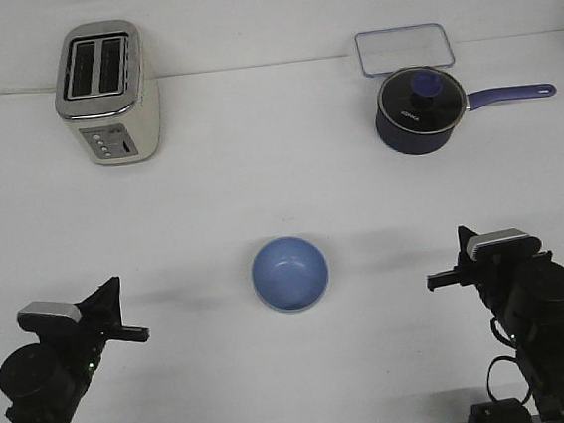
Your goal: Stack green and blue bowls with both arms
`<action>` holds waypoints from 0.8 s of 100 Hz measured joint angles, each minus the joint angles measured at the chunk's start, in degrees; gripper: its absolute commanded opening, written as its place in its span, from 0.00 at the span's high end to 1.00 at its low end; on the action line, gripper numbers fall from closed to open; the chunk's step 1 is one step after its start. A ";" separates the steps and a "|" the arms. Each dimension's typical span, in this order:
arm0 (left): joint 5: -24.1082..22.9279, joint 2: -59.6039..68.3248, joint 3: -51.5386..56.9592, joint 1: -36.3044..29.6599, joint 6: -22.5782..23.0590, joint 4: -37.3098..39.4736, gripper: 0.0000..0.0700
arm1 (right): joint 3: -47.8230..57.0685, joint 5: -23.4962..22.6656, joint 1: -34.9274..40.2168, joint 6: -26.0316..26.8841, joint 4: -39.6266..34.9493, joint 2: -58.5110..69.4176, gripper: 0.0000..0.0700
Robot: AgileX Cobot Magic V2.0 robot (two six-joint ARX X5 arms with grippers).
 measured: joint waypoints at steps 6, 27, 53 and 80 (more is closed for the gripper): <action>0.00 0.00 0.00 0.00 0.00 0.00 0.98 | 0.00 0.00 0.00 0.00 0.00 0.00 1.00; 0.00 0.00 0.00 0.00 0.00 0.00 0.98 | 0.00 0.00 0.00 0.00 0.00 0.00 1.00; -0.09 -0.09 0.00 0.00 0.50 0.42 0.98 | 0.00 0.00 0.00 0.00 0.00 0.00 1.00; -0.66 -7.26 -8.26 3.45 3.50 11.82 0.98 | 0.00 0.00 0.00 0.00 0.00 0.00 1.00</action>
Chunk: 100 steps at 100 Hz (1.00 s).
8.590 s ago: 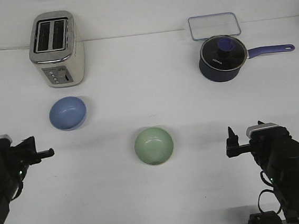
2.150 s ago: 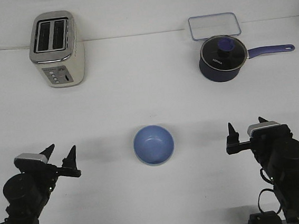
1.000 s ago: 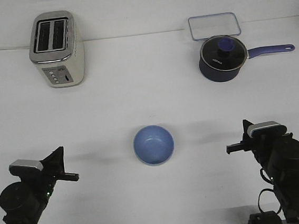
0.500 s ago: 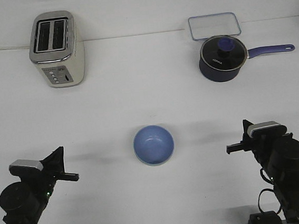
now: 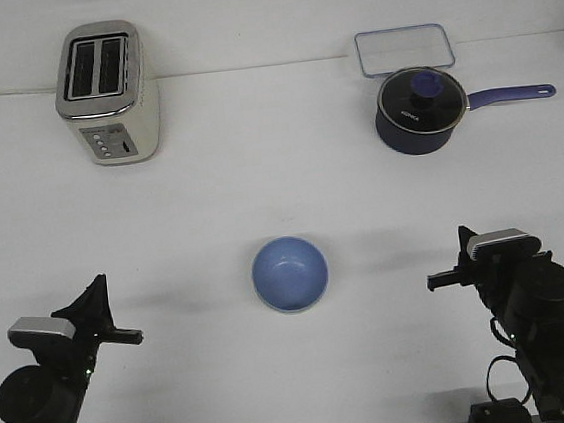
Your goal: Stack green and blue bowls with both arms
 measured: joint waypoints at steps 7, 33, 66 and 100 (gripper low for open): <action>-0.02 -3.52 -3.69 1.49 0.31 2.54 0.98 | 0.00 0.00 0.00 0.00 0.00 0.00 1.00; -0.04 -17.29 -14.56 4.46 0.44 2.86 0.98 | 0.00 0.00 0.00 0.00 0.00 0.00 1.00; -0.09 -18.36 -20.44 4.52 0.39 8.85 0.98 | 0.00 0.00 0.00 0.00 0.02 0.00 1.00; -0.13 -18.36 -20.98 4.52 0.39 11.10 0.98 | 0.00 0.00 0.00 0.00 0.02 0.00 1.00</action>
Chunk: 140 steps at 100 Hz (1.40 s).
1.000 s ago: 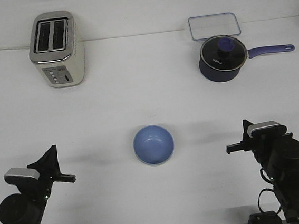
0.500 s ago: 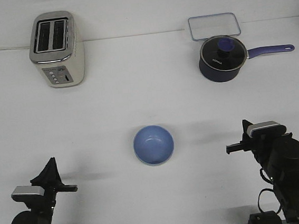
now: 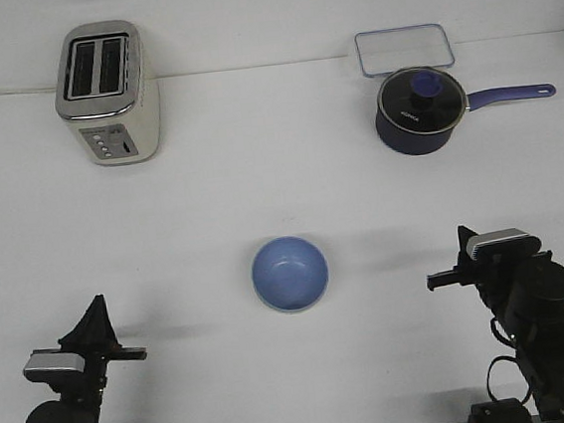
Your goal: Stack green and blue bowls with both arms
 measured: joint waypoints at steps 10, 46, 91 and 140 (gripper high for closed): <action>-0.02 0.00 0.00 0.00 0.00 0.87 0.98 | 0.00 0.00 0.00 0.00 0.00 0.00 1.00; -0.02 0.00 0.00 0.00 0.00 0.81 0.98 | 0.00 0.00 0.00 0.00 0.00 0.00 1.00; -0.02 0.00 0.00 0.00 0.00 0.81 0.98 | 0.00 0.00 0.00 0.00 0.00 0.00 1.00; -0.04 0.00 0.00 0.00 0.00 0.81 0.98 | -12.87 0.02 -1.01 0.00 13.53 -15.21 1.00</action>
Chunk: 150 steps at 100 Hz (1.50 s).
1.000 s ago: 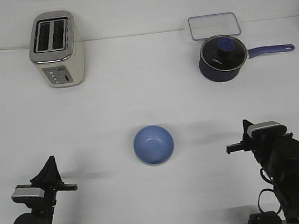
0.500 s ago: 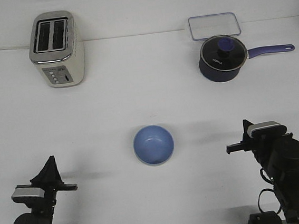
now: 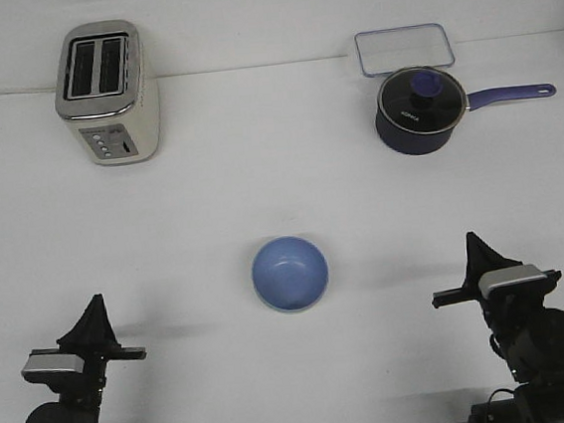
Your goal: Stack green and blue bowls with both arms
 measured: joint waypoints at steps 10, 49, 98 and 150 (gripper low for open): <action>0.02 0.00 0.00 0.00 0.00 0.02 0.98 | -4.72 0.02 -0.76 0.00 2.36 -5.05 1.00; 0.02 0.00 0.00 0.00 0.00 0.00 0.98 | -15.91 1.51 -0.90 0.00 3.87 -18.47 1.00; 0.02 0.00 0.00 0.00 0.00 0.00 0.98 | -23.32 1.51 -0.90 0.00 17.57 -18.38 1.00; 0.00 0.00 0.00 0.00 0.00 0.00 0.98 | -23.39 1.51 -0.90 0.00 17.77 -18.38 1.00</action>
